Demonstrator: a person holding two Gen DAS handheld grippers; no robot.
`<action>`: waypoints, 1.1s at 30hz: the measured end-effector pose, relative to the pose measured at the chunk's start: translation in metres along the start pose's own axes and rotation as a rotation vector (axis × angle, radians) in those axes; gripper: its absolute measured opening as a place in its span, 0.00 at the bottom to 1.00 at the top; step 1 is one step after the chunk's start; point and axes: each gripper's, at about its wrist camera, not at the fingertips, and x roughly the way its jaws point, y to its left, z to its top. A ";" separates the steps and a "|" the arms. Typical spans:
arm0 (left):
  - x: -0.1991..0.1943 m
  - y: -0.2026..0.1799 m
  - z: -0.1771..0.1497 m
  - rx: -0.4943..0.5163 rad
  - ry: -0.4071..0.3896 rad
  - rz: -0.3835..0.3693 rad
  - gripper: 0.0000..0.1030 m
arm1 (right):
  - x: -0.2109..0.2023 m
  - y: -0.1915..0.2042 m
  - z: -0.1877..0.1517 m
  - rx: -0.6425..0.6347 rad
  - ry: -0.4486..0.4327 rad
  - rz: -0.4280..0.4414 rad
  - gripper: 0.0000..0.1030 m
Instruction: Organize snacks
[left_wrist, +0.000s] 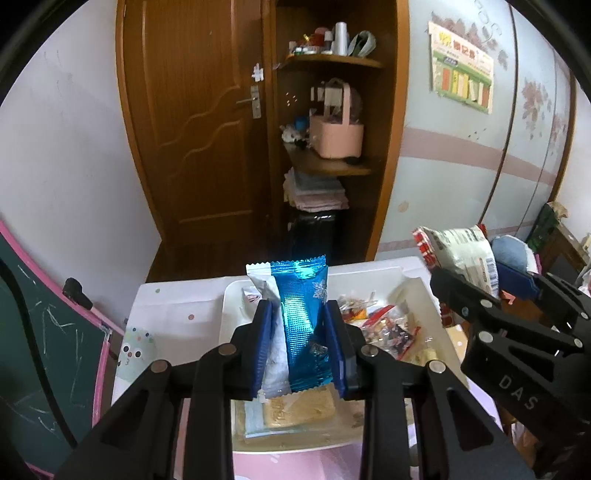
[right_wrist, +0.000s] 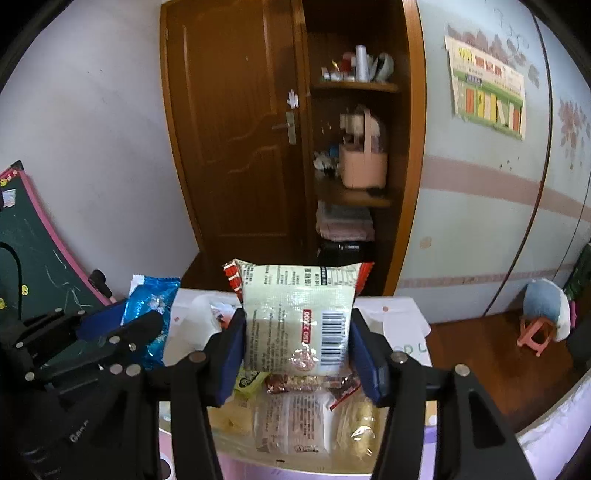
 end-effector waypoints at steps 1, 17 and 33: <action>0.005 0.001 -0.002 -0.002 0.007 0.005 0.29 | 0.004 0.000 -0.001 0.003 0.013 -0.001 0.60; 0.022 0.022 -0.022 -0.056 0.085 0.049 0.94 | 0.025 -0.007 -0.024 0.053 0.128 -0.043 0.73; -0.077 0.029 -0.091 -0.098 0.125 0.002 0.94 | -0.059 0.004 -0.081 0.088 0.168 -0.040 0.73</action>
